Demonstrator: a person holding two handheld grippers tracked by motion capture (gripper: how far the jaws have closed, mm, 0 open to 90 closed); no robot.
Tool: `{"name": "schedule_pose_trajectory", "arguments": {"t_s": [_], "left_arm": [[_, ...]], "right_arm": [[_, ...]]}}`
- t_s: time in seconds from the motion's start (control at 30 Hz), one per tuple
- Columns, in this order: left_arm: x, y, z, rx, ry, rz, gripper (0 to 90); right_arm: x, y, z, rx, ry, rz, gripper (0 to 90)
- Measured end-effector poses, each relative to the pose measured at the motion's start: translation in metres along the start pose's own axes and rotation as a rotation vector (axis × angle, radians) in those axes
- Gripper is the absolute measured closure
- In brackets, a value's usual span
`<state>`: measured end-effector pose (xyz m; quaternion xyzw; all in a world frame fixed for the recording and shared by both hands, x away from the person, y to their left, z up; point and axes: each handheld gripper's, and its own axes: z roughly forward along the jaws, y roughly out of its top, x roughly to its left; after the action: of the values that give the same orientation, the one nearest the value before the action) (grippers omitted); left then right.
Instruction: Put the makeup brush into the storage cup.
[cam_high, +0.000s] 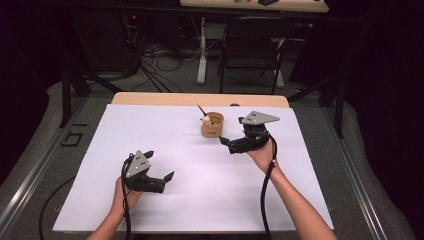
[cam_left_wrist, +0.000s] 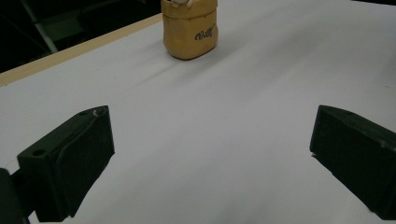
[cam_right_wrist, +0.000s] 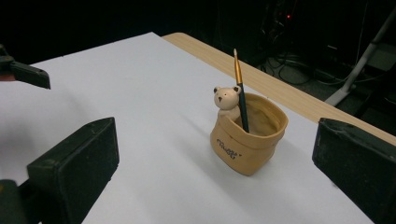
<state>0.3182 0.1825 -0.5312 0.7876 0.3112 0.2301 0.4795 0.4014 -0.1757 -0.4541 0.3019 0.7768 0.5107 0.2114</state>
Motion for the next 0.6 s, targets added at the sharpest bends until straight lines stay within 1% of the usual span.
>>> {"name": "schedule_pose_trajectory", "arguments": {"t_s": [0.03, 0.23, 0.33, 0.5, 0.57, 0.6], "left_arm": [[0.0, 0.0, 0.0, -0.003, -0.003, -0.001, 0.0], [-0.002, -0.003, -0.005, -0.015, -0.004, -0.003, 0.0], [-0.002, -0.005, -0.009, -0.022, -0.001, -0.009, 0.0], [0.0, -0.009, -0.017, -0.034, 0.008, -0.013, 0.0], [0.001, -0.01, -0.02, -0.042, 0.012, -0.012, 0.0], [0.002, -0.011, -0.021, -0.042, 0.012, -0.009, 0.0]], "right_arm": [[0.001, -0.002, -0.003, -0.005, 0.0, -0.003, 0.2], [0.009, -0.017, -0.028, -0.048, -0.033, -0.031, 0.2], [0.012, -0.022, -0.037, -0.071, -0.038, -0.026, 0.2], [0.019, -0.033, -0.052, -0.086, -0.057, -0.038, 0.0], [0.021, -0.038, -0.057, -0.088, -0.058, -0.037, 0.0], [0.023, -0.041, -0.059, -0.086, -0.069, -0.034, 0.0]]}}
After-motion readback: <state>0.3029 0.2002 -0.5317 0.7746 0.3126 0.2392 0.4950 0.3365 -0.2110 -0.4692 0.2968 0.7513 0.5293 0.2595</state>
